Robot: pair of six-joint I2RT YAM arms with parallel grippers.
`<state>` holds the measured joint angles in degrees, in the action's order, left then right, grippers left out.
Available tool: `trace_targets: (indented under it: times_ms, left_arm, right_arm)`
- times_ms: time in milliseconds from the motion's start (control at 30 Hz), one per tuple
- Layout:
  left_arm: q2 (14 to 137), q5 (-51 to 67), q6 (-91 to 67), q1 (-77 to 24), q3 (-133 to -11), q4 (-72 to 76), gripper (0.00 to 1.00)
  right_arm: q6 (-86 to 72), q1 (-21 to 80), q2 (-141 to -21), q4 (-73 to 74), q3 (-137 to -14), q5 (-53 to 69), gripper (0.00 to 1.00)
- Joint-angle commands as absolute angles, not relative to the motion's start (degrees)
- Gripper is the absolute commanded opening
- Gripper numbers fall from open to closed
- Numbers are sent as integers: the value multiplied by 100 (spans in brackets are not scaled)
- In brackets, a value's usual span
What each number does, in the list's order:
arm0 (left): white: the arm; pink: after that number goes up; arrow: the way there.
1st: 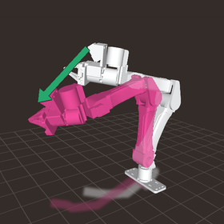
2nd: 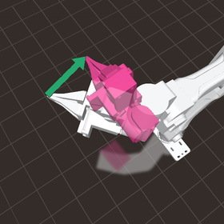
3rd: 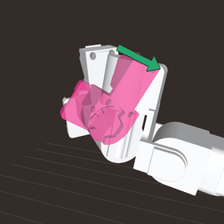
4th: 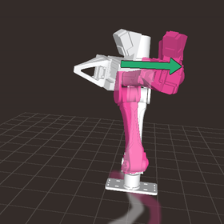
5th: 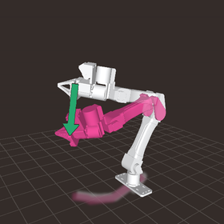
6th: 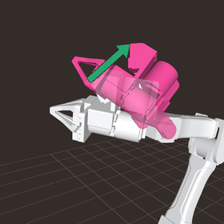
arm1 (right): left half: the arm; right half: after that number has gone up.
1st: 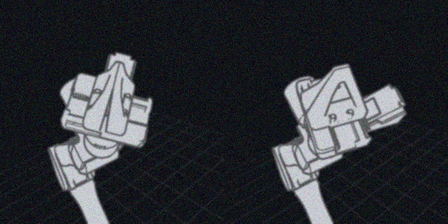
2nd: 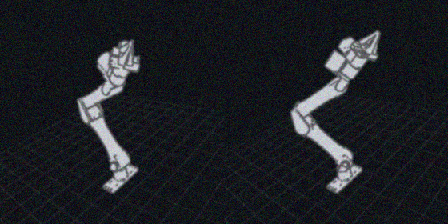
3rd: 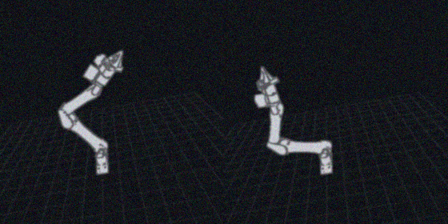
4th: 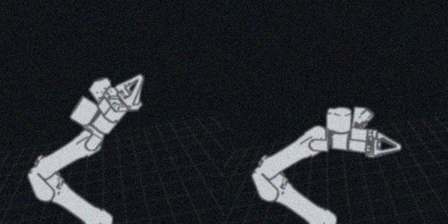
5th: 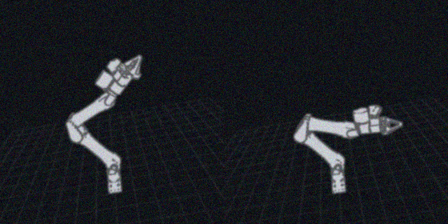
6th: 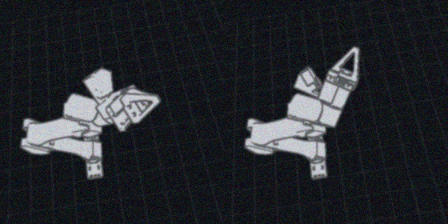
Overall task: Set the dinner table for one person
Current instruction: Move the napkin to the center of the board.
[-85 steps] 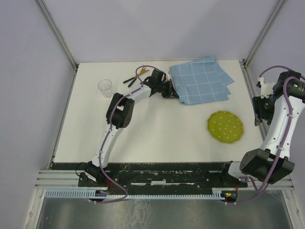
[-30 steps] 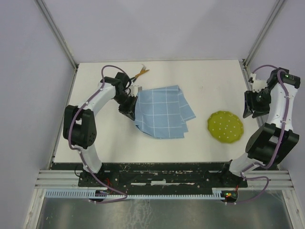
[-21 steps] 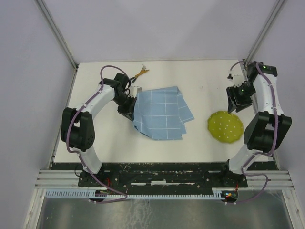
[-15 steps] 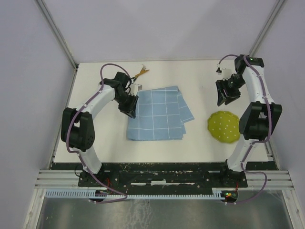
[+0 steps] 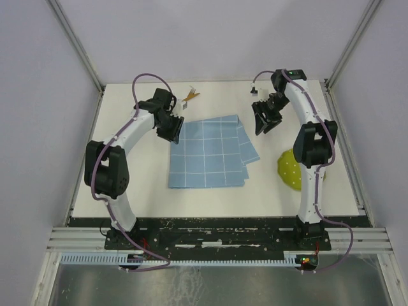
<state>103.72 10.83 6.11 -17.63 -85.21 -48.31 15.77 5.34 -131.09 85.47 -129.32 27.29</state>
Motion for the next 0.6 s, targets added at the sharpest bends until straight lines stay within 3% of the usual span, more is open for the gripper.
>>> trace_targets:
  times_ms: [0,567]
  left_arm:
    - [10588,428,579,-1507,-8801,-4225,42]
    - [11979,524,477,-1424,-9840,-3792,41]
  right_arm:
    - [1507,752,-13243,8689,-13234,3064,57]
    - [1976,97,-12061,8757,-12380,2435,57]
